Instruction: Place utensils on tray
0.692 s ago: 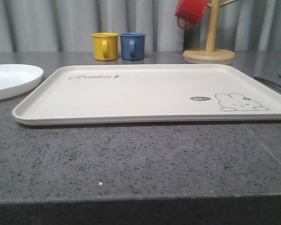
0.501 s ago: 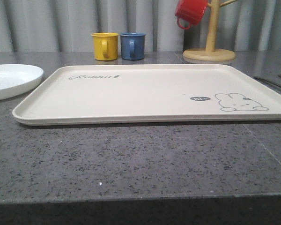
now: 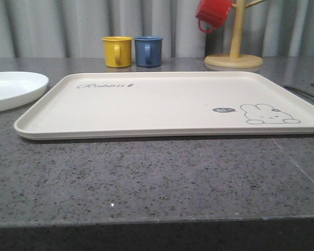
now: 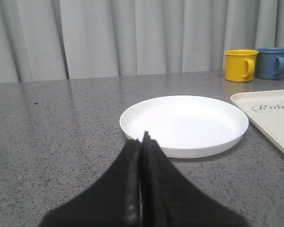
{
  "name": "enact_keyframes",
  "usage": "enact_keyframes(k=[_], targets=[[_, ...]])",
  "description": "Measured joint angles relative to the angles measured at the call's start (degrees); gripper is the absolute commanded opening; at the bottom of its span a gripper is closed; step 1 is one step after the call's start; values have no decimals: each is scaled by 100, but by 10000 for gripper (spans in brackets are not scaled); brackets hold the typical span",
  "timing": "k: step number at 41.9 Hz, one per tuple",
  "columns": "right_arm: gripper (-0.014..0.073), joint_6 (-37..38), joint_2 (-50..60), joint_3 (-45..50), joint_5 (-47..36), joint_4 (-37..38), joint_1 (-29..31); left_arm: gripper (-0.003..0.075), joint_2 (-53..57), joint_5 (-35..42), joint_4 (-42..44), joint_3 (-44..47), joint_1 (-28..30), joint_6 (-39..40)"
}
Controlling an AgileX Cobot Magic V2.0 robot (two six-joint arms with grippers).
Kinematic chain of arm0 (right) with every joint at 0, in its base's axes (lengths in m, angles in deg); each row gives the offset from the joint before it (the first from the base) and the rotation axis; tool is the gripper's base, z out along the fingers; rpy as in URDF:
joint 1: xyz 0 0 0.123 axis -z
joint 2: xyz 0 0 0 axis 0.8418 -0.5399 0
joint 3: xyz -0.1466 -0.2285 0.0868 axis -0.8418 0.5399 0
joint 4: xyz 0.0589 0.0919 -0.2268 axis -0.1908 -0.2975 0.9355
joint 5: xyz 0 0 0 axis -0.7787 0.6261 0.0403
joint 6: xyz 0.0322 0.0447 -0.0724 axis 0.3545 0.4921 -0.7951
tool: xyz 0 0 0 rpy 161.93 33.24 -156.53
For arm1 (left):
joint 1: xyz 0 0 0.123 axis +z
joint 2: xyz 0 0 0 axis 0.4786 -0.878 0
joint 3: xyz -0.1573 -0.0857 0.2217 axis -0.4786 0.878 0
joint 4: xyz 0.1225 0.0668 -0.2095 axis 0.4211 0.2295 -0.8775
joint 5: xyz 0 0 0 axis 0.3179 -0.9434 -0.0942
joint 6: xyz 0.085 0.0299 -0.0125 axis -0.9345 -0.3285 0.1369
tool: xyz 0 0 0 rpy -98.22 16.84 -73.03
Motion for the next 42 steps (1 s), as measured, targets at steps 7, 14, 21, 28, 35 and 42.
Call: enact_keyframes(k=[7, 14, 21, 28, 35, 42], targets=[[-66, 0, 0, 0, -190, -13, 0, -20, 0, 162, -10, 0, 0, 0], [-66, 0, 0, -301, 148, -42, 0, -20, 0, 374, -10, -149, 0, 0], [-66, 0, -53, -1438, 743, -50, 0, -20, -25, -385, -10, -1342, 0, 0], [-66, 0, -853, -2762, 1456, -15, 0, -20, -689, -1528, -10, -2868, 0, 0], [-66, 0, -1888, -3729, 2403, 11, 0, -20, -1648, -2696, -10, -3986, 0, 0], [-66, 0, -2793, -4021, 2924, 19, 0, -20, -2398, -3342, -10, -4314, 0, 0]])
